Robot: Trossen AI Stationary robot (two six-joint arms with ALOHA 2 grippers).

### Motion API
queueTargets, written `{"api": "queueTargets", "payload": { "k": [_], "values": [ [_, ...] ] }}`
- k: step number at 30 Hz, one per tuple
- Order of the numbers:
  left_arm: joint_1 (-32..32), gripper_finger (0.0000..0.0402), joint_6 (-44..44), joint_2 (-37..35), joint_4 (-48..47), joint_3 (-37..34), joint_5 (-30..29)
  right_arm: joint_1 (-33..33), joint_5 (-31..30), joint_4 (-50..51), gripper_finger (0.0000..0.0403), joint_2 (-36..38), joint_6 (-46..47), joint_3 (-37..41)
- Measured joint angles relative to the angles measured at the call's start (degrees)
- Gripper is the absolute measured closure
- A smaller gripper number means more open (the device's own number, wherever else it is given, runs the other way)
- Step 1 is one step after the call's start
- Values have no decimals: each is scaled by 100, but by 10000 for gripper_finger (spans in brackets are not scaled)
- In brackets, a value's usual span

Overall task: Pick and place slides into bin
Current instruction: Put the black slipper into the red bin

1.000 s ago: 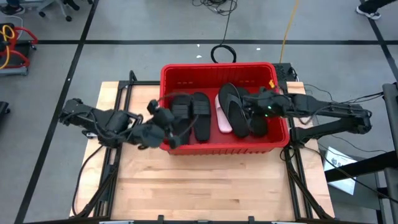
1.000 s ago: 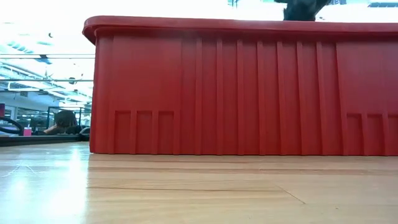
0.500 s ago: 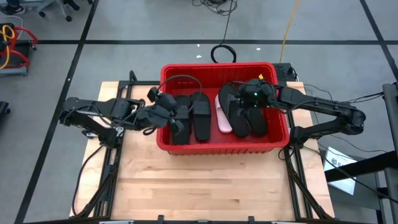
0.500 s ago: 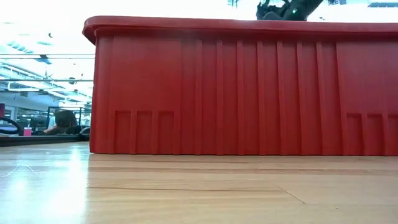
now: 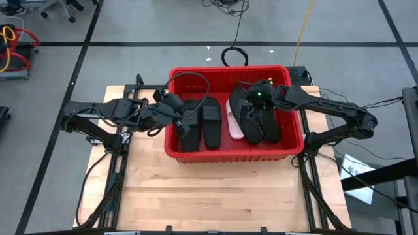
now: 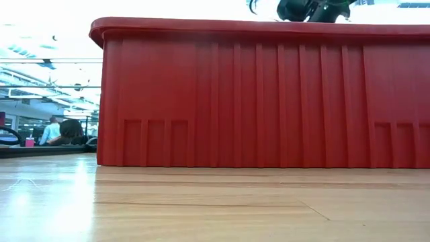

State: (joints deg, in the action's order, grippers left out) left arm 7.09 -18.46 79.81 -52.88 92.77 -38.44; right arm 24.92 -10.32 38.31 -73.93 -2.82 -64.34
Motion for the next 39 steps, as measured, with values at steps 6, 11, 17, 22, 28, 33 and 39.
{"api": "queueTargets", "payload": {
  "k": [6,11,17,22,28,33,39],
  "values": [
    [-4,399,2,7,0,0,69,109,7,45,205,-67,-6,21],
    [0,388,15,7,0,0,111,138,53,64,204,-112,-4,180],
    [0,396,38,7,0,0,111,136,294,-26,211,-112,-132,371],
    [0,394,37,7,0,0,114,136,281,-55,252,-112,-133,433],
    [0,397,35,7,0,0,114,136,277,-140,365,-114,120,439],
    [0,394,33,7,0,0,246,136,208,-334,393,-114,876,439],
    [0,397,29,9,0,0,259,121,-232,-569,399,-114,2256,439]
  ]
}}
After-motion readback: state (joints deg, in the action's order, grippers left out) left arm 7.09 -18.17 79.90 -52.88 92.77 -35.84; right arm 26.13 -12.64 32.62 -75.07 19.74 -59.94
